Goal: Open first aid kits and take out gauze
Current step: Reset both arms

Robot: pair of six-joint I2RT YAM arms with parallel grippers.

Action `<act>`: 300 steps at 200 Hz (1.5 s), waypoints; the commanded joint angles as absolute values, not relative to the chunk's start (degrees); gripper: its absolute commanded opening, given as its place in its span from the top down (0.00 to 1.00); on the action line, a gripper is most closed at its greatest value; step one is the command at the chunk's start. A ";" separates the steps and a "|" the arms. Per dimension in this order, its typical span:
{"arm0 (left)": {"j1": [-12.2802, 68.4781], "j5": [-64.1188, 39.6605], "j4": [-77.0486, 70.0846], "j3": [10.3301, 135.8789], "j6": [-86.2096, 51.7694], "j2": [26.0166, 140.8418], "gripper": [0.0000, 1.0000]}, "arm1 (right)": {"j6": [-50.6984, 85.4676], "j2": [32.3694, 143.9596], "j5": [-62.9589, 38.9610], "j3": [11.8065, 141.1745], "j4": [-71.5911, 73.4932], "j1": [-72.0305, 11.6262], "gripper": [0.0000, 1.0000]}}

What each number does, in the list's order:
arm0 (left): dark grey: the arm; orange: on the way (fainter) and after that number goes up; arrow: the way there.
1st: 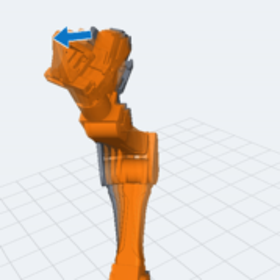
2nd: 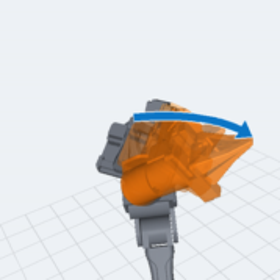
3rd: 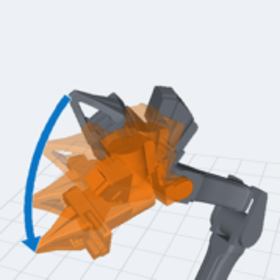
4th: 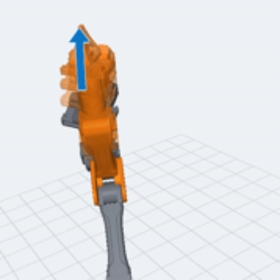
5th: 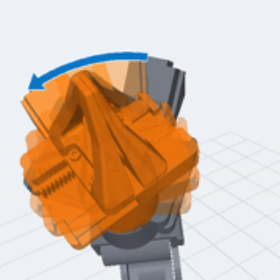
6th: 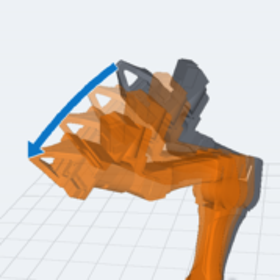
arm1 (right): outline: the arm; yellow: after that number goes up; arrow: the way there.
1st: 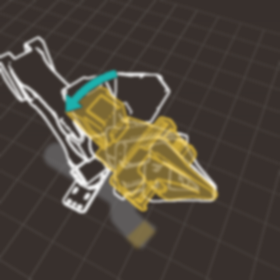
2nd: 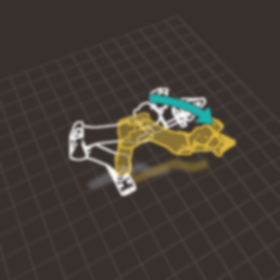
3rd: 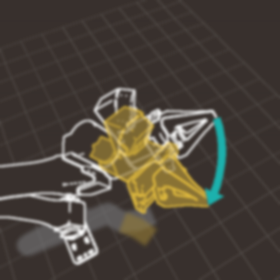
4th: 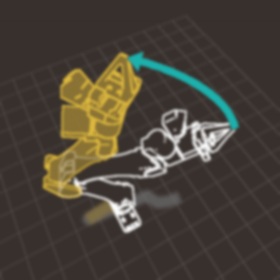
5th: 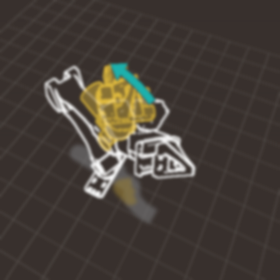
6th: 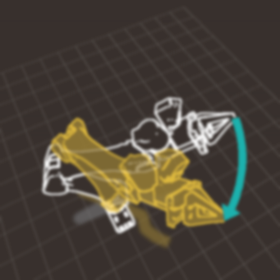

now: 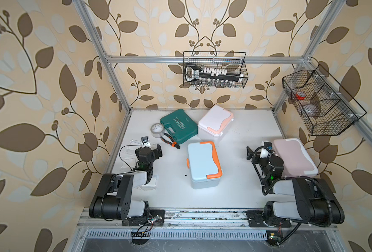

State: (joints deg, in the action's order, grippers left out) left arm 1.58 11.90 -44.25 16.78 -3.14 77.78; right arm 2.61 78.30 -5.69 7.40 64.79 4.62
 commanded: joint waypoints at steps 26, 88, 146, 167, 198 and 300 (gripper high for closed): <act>2.14 14.52 -45.04 19.72 -4.41 83.63 0.01 | 2.49 87.37 -11.25 15.53 61.16 4.79 0.00; 2.60 14.73 -43.12 21.17 -4.10 85.14 0.01 | 0.88 86.18 -3.64 16.79 57.21 1.08 0.00; 2.58 14.95 -43.69 21.03 -3.91 85.23 0.01 | 1.29 86.41 -2.03 17.33 56.36 0.83 0.00; 2.61 14.90 -43.73 21.01 -3.95 85.23 0.01 | 1.43 86.11 -1.49 17.01 56.74 0.79 0.00; 2.63 14.94 -43.73 21.06 -3.92 85.34 0.01 | 1.45 86.22 -1.49 17.04 56.65 0.81 0.00; 2.60 14.63 -47.17 18.23 -4.03 83.09 0.01 | 2.81 82.14 -4.20 9.72 67.35 2.81 0.00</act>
State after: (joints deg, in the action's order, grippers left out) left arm 1.96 13.98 -43.18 19.73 -3.46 86.02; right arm 1.50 85.93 -3.68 15.16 58.61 2.09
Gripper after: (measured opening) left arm 0.989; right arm 0.997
